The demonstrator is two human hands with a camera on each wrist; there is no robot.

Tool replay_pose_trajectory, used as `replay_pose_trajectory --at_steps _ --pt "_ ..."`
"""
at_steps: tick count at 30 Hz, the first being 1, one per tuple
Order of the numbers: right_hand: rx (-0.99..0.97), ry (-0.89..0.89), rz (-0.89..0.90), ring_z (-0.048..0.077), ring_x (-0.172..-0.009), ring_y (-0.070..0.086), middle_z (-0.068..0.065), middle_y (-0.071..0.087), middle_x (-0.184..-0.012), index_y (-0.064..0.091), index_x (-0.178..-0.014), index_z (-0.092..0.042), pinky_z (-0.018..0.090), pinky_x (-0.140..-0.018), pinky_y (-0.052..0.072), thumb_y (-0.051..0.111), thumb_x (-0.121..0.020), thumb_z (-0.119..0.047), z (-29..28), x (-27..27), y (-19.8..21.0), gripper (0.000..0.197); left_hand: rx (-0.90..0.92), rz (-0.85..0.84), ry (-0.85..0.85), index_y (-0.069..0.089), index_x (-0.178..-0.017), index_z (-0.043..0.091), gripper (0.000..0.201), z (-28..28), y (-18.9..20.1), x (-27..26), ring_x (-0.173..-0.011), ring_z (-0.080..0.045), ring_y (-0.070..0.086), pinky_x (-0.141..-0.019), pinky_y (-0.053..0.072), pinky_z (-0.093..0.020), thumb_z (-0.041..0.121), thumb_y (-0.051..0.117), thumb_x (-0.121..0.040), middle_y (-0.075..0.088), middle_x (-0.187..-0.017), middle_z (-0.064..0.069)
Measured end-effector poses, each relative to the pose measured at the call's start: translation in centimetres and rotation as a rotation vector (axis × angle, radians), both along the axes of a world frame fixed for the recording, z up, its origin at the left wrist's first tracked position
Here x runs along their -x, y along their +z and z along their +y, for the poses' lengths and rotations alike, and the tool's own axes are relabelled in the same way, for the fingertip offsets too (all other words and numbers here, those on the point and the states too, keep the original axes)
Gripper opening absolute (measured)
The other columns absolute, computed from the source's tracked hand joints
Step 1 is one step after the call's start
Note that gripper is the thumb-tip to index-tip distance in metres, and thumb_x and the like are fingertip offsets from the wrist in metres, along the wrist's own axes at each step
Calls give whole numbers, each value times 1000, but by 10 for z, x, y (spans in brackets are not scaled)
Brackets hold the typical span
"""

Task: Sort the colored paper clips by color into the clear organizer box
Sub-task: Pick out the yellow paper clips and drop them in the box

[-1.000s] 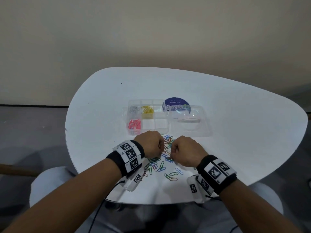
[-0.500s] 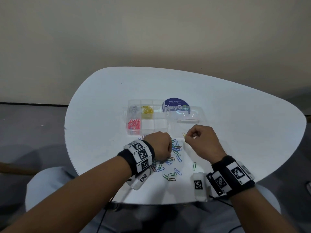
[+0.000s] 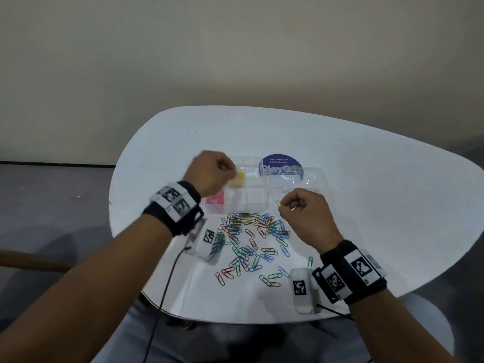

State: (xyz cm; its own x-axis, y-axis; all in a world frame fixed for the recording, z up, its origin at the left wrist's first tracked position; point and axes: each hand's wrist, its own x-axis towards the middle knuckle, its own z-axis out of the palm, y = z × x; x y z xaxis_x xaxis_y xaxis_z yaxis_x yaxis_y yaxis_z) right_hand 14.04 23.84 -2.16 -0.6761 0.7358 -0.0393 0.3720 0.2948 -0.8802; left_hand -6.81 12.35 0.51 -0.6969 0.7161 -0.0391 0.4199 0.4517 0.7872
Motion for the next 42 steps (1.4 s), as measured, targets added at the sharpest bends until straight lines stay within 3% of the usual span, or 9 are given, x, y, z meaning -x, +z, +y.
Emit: replay_pose_trajectory --at_steps 7,11,16,21,24,26,31,38,42 --pt "-78 81 -7 6 -65 55 -1 65 -74 67 -79 -10 15 -62 45 68 -79 -5 0 55 24 6 -23 -153 303 72 -85 12 23 -5 -14 43 -65 -14 72 -57 51 -25 31 62 -93 74 -93 4" --pt "-87 50 0 15 -68 63 -3 65 -69 68 -75 -10 28 -66 52 70 -80 -9 15 110 33 5 -27 -150 352 72 -83 11 23 -24 -25 42 -64 -15 70 -57 46 -23 30 62 -92 74 -89 2" --pt "-97 -16 -66 25 -77 70 1 70 -72 69 -69 -11 36 -73 58 70 -82 -18 40 102 20 14 8 -154 279 72 -83 16 13 -43 -27 30 -63 -14 68 -52 42 -21 25 65 -90 74 -85 3" --pt "-54 -128 -76 15 -67 60 1 68 -71 71 -72 -12 29 -71 50 71 -84 -17 49 37 3 14 173 -138 -132 75 -82 19 13 -33 -22 -15 -60 -10 59 -59 44 -22 27 69 -89 71 -72 2" --pt "-73 17 -170 10 -69 62 -3 70 -76 74 -78 -14 22 -68 47 70 -86 -17 30 8 -2 10 289 -42 -316 76 -85 23 16 -17 -23 -46 -57 -2 53 -56 40 -20 36 69 -87 62 -65 13" --pt "-152 155 -283 4 -71 62 -7 70 -78 74 -78 -19 17 -64 44 70 -85 -18 15 2 -7 9 354 39 -386 77 -89 26 15 -7 -28 -60 -71 -4 59 -63 44 -21 38 67 -88 66 -77 15" --pt "-271 292 -432 13 -82 63 -10 66 -84 75 -93 -29 30 -79 52 67 -84 -20 1 9 -8 14 430 238 -311 73 -98 31 15 -5 -43 -73 -96 -16 63 -78 51 -28 31 64 -86 69 -109 7" --pt "-190 456 -585 13 -84 57 -7 58 -89 62 -115 -28 33 -84 51 80 -72 -21 10 7 -11 47 470 131 -267 71 -104 33 34 -23 -49 -55 -101 -11 60 -88 53 -32 33 79 -72 65 -112 12" --pt "-258 368 -448 12 -77 59 -9 61 -77 70 -94 -29 34 -79 53 72 -81 -20 12 13 -6 15 420 153 -280 73 -101 30 22 -21 -47 -55 -100 -12 61 -87 52 -32 34 74 -79 67 -110 11"
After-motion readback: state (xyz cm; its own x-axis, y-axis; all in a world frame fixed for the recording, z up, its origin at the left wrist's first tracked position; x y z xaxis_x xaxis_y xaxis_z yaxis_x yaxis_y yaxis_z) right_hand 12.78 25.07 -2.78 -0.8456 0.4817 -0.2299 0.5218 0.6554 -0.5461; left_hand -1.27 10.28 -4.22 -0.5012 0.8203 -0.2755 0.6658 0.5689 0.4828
